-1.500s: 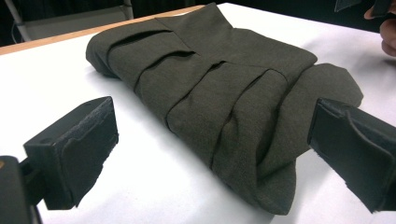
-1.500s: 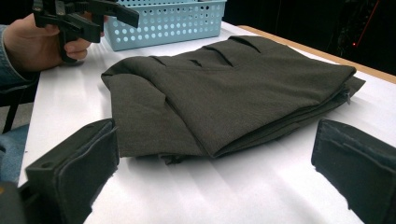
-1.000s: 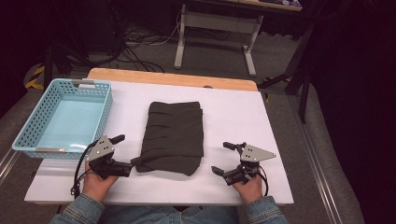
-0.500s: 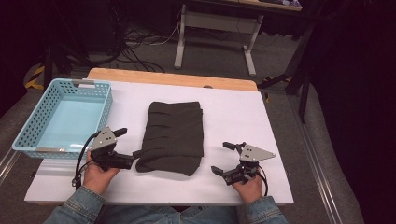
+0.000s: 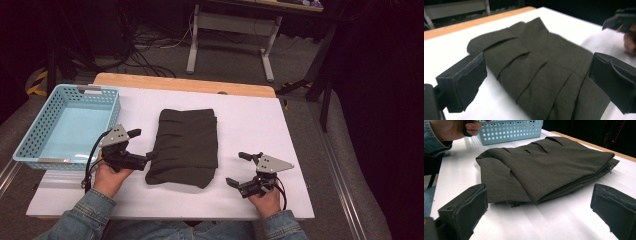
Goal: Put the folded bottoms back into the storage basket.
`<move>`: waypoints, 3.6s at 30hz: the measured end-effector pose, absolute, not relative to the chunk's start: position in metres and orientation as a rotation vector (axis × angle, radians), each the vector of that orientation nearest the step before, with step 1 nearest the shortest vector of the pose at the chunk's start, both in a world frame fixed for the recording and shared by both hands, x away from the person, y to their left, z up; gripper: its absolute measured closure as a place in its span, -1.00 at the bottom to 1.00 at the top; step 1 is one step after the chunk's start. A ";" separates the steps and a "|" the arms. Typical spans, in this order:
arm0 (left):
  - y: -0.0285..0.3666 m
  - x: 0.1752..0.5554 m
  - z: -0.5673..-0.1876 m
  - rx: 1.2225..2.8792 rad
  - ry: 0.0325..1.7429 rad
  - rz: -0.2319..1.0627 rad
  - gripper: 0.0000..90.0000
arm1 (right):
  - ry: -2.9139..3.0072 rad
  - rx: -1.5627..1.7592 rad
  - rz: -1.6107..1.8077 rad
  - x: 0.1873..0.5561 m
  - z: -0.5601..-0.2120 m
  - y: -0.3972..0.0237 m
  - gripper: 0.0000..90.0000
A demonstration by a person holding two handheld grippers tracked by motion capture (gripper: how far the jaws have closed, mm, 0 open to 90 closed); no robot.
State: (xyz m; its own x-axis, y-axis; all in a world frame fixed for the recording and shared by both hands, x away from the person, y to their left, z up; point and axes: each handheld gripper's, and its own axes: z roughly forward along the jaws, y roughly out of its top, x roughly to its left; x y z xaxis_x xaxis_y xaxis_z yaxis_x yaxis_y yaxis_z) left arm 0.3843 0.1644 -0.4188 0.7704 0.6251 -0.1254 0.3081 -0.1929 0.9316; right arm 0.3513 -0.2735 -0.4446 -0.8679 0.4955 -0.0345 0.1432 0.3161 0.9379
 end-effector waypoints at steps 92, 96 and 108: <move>0.102 0.498 -0.436 2.035 1.141 0.166 -0.88 | 2.282 0.557 1.588 0.352 -0.444 -0.273 -0.95; 0.102 0.500 -0.439 2.040 1.161 0.149 -0.88 | 2.282 0.558 1.589 0.352 -0.445 -0.273 -0.95; 0.101 0.507 -0.451 2.057 1.233 0.096 -0.79 | 2.277 0.560 1.594 0.352 -0.444 -0.274 -0.94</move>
